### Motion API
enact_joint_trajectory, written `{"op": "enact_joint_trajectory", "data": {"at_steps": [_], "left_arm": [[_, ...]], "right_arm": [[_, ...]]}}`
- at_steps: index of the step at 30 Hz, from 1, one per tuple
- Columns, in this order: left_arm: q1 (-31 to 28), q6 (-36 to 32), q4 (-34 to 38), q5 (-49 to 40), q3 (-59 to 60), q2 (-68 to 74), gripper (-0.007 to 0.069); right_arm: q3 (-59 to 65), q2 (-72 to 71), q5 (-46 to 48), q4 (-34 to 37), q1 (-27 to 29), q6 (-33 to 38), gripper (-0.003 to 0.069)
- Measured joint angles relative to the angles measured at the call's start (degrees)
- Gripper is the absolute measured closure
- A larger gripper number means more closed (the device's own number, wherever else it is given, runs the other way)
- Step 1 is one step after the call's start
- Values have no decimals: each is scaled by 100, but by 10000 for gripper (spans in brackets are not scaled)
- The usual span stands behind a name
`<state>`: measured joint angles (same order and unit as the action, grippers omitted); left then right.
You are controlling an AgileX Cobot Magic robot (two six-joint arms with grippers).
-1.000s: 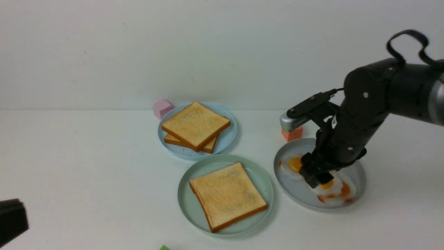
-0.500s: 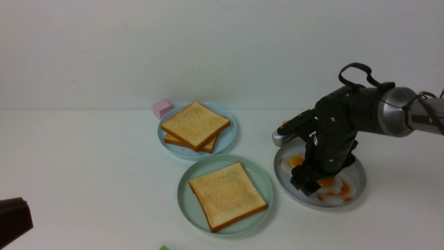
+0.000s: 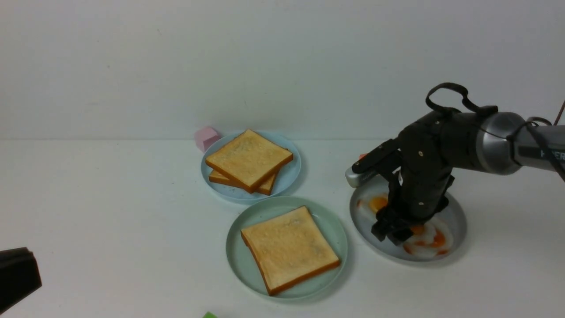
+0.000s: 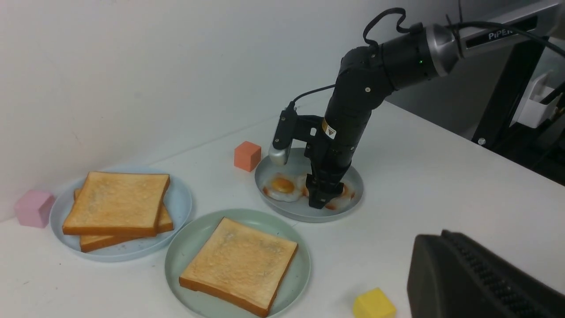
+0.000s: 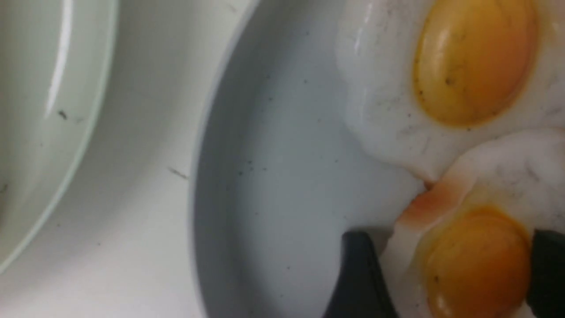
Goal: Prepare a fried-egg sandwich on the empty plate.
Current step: Use the right arm to grab a fried egg, then use the right arm to place the fried egg on the slice of bread in the middle
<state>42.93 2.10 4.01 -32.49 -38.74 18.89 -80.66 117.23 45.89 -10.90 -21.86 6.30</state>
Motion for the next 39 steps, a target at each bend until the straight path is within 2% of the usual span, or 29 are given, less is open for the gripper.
{"op": "enact_joint_trajectory", "data": {"at_steps": [7,16,22,26,31,39], "left_arm": [[0,0,24,6,0,0,638],[0,0,24,-60,7,0,638],[0,0,24,-162,7,0,638],[0,0,24,-173,7,0,638],[0,0,24,-173,7,0,638],[0,2,24,-168,7,0,638]], "right_arm": [[-215,-175,611,-48,-175,11,188],[-349,-633,882,-183,-238,1,188],[-349,-1013,1012,194,-500,-5,188],[-349,-1255,711,727,-1277,-5,188],[-349,-864,14,871,-2069,-52,188],[-349,-217,-765,399,-2213,-790,188]]}}
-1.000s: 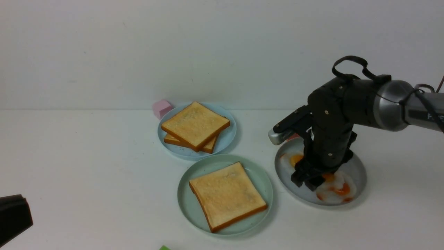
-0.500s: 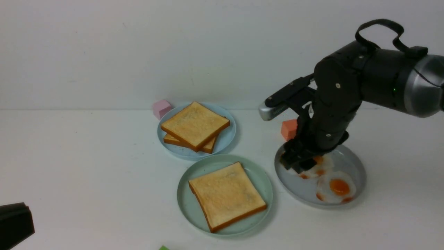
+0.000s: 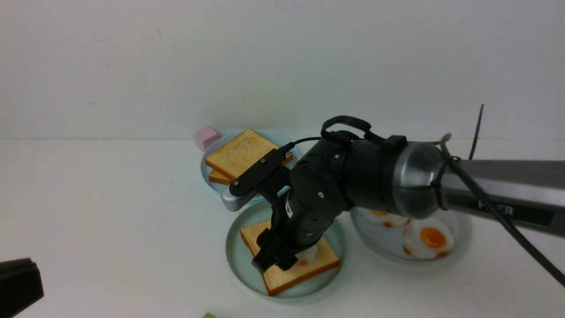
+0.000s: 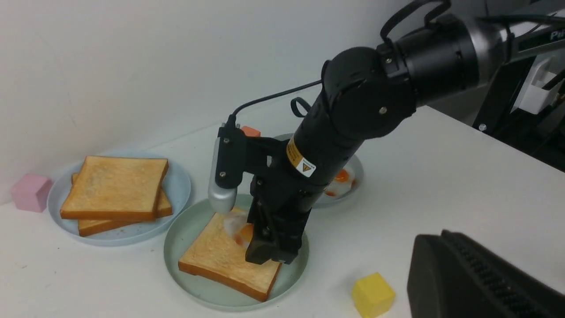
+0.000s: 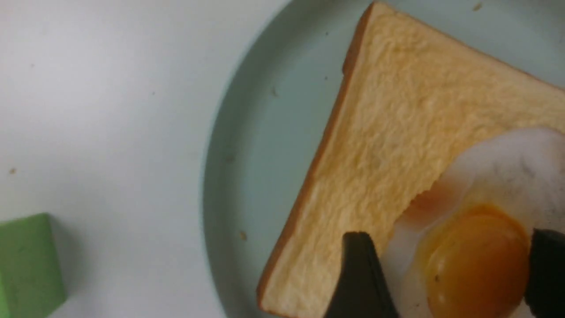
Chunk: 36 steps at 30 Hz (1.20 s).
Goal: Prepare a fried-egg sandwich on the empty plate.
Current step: Use the right arm to place the fried egg on the slice of bread in the middle, then use the left arm to grab a slice of bread
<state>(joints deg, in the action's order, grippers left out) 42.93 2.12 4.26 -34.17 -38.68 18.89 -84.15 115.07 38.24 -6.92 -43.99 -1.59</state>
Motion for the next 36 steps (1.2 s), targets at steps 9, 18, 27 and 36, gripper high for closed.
{"op": "enact_joint_trajectory", "data": {"at_steps": [9,18,27,36], "left_arm": [[0,0,0,10,0,0,637],[0,0,0,10,0,0,631],[0,0,0,-27,0,1268,630],[-502,-317,106,269,-1110,4225,638]], "right_arm": [[0,13,-207,-100,0,-104,176],[0,-44,143,-32,0,-108,20],[0,-1744,1534,-4,0,-108,230],[337,-3922,3246,-10,0,-546,655]]}}
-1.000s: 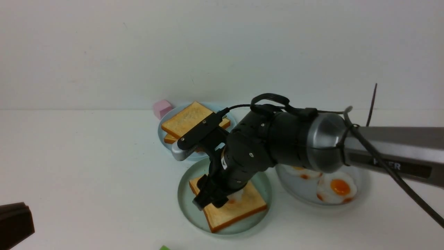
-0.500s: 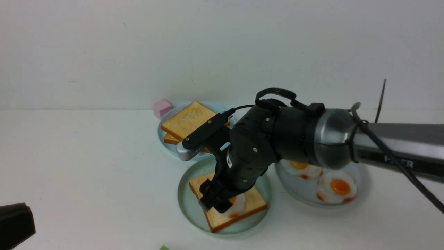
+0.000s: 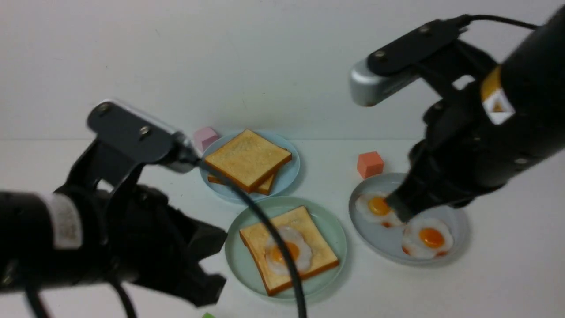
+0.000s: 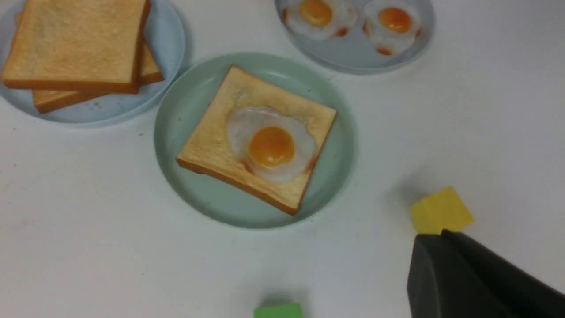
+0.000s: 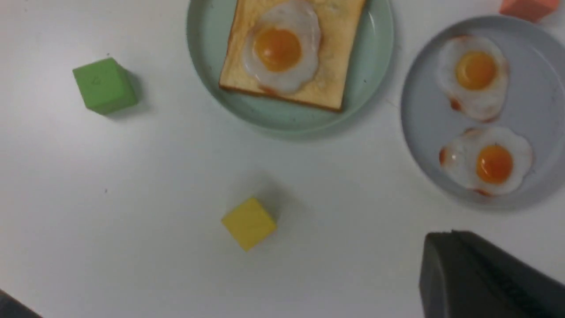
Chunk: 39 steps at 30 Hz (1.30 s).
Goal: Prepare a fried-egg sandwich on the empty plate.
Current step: Use the left arm to grab a slice of bread
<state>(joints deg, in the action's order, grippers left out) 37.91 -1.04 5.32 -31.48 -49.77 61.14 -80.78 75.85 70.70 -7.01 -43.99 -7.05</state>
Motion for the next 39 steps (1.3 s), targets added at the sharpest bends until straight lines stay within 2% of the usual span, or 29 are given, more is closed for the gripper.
{"op": "enact_joint_trajectory", "data": {"at_steps": [3,7,10,12,17,21,27,30,39], "left_arm": [[-751,-791,580,-159,-569,839,638],[-1763,-2309,2089,-652,-1552,2071,638],[-2005,-2935,2750,-773,-2167,2798,638],[-2025,-3117,2922,-793,-2579,3364,638],[-1891,-3224,2798,-825,-3484,4435,624],[-1829,-3178,2438,-686,-4154,5225,509],[-1829,-3137,1752,59,-4619,6023,263],[-1829,-3137,1718,369,-4638,6221,193],[-1829,-3137,1699,773,-4651,6590,169]], "right_arm": [[377,-683,74,6,0,-196,669],[843,-1504,138,6,0,-420,665],[981,-1883,166,6,0,-507,662],[1013,-2064,171,11,0,-540,659],[1021,-2352,179,23,0,-600,657],[1021,-2474,188,25,0,-612,655],[1021,-2497,200,29,0,-617,652],[1021,-2497,200,24,0,-617,652],[1021,-2492,145,24,0,-617,652]]}}
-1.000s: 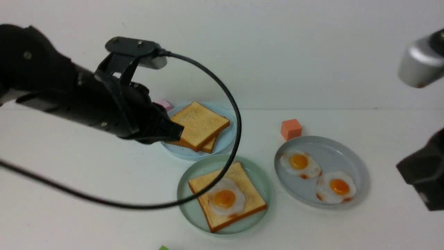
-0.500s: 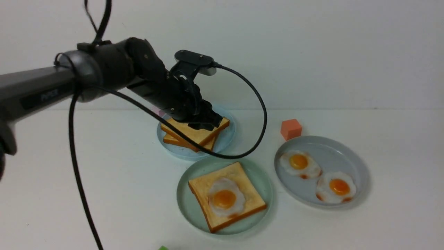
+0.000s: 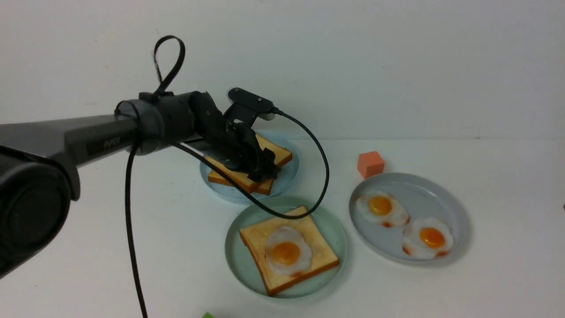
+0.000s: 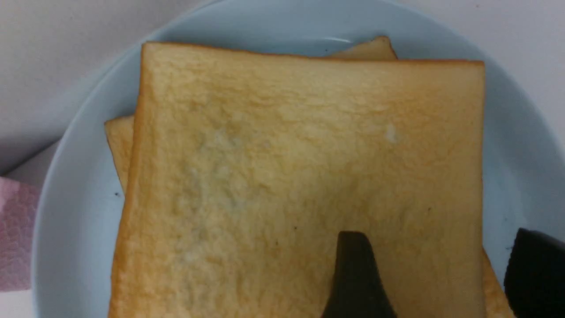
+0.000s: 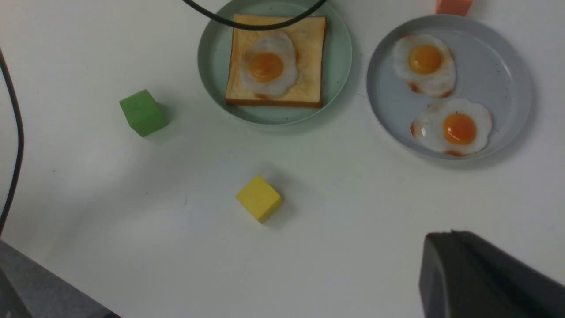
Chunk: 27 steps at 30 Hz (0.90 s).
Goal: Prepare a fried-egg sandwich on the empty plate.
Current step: Use the left arm to grab a slice of bread
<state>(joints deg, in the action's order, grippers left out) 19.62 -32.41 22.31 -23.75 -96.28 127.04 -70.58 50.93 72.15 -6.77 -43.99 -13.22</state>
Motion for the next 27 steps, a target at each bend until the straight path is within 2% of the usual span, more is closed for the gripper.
{"op": "enact_joint_trajectory", "data": {"at_steps": [23,27], "left_arm": [[35,-23,-698,-209,-21,-495,173],[244,15,-1085,-423,-21,-518,173]], "right_arm": [[0,0,1,0,0,0,647],[0,0,1,0,0,5,645]]}}
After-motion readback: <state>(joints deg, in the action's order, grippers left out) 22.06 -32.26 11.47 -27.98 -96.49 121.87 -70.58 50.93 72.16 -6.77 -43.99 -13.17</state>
